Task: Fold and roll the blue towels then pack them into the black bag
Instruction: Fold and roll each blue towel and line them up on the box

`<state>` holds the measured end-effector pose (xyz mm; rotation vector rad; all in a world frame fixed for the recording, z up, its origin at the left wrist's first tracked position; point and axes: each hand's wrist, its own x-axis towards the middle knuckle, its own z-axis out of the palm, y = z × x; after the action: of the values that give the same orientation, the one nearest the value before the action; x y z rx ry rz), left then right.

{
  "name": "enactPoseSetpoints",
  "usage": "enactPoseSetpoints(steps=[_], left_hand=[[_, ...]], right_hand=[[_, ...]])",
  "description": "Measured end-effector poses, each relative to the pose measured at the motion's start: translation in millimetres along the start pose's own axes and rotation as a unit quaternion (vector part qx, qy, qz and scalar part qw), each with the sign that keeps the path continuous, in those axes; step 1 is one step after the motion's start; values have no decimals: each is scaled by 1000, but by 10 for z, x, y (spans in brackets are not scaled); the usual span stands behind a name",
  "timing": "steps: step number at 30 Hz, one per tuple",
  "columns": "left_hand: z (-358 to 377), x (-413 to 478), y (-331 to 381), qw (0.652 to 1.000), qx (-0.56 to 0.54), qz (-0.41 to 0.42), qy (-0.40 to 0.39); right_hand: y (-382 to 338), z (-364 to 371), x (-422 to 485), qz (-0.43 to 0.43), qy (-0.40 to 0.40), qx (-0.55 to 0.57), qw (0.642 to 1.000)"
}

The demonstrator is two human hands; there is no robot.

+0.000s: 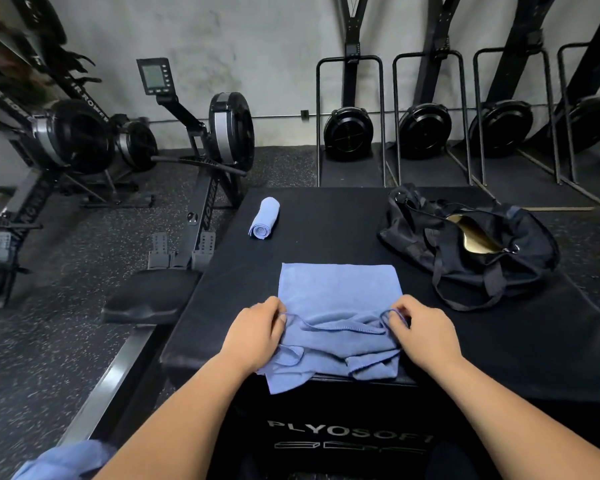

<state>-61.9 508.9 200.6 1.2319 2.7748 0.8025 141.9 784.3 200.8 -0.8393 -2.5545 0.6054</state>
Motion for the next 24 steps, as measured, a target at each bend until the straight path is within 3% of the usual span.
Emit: enactPoseSetpoints(steps=[6, 16, 24], left_hand=[[-121, 440, 30, 992, -83, -72, 65], [-76, 1260, -161, 994, -3, -82, 78], [387, 1547, -347, 986, -59, -136, 79]], right_hand=[[105, -116, 448, 61, 70, 89, 992], [255, 73, 1218, 125, 52, 58, 989], [323, 443, 1455, 125, 57, 14, 990]])
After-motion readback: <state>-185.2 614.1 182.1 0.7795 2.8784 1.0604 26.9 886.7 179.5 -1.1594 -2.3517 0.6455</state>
